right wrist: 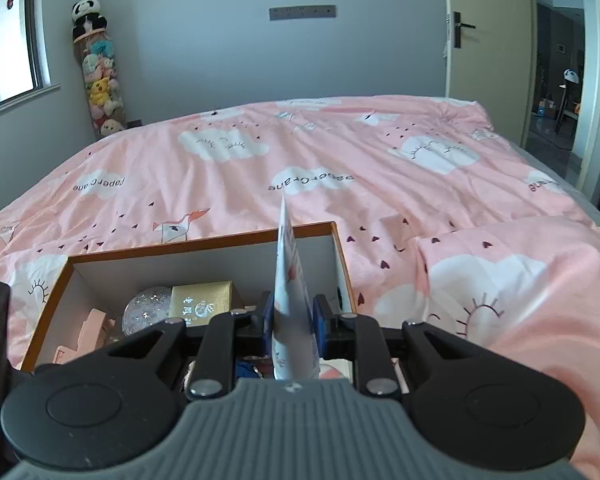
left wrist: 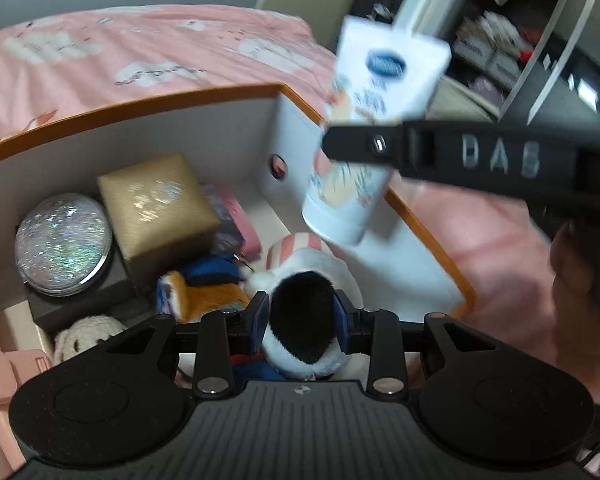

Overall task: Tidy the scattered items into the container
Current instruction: 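Lower the panda plush into the shoebox and open the left tool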

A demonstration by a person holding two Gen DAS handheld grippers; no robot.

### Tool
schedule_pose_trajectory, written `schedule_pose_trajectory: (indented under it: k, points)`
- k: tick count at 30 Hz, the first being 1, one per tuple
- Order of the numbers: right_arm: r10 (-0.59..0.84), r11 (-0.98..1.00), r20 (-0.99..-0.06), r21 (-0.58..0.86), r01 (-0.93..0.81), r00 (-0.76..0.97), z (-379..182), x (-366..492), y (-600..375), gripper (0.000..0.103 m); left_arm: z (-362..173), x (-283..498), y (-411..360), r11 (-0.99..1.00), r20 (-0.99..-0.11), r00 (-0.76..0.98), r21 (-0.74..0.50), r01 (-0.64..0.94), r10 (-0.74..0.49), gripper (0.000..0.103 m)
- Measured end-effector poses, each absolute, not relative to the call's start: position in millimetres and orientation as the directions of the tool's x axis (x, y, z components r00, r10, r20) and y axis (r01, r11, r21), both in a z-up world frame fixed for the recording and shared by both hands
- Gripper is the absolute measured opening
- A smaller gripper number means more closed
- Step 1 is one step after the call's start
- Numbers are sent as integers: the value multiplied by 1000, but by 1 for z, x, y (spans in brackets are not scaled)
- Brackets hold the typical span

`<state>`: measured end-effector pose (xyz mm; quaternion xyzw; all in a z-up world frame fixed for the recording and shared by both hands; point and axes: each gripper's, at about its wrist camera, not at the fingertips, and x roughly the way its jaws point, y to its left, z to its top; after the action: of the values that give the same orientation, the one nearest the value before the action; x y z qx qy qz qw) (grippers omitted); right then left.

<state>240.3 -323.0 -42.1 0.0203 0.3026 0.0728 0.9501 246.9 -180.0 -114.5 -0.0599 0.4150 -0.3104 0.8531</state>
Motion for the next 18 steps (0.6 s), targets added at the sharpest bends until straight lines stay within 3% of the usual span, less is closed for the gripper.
schedule_pose_trajectory:
  k: [3, 7, 18]
  points:
    - [162, 987, -594, 88, -136, 788, -48, 254, -321, 22, -111, 249, -169, 788, -654, 457, -400, 467, -603, 39]
    - [127, 990, -603, 34, -134, 787, -55, 268, -312, 22, -105, 245, -160, 790, -651, 465, -389, 474, -599, 50]
    - [43, 989, -631, -83, -123, 774, -82, 294, -295, 23, -99, 244, -134, 854, -679, 525, -340, 395, -513, 52]
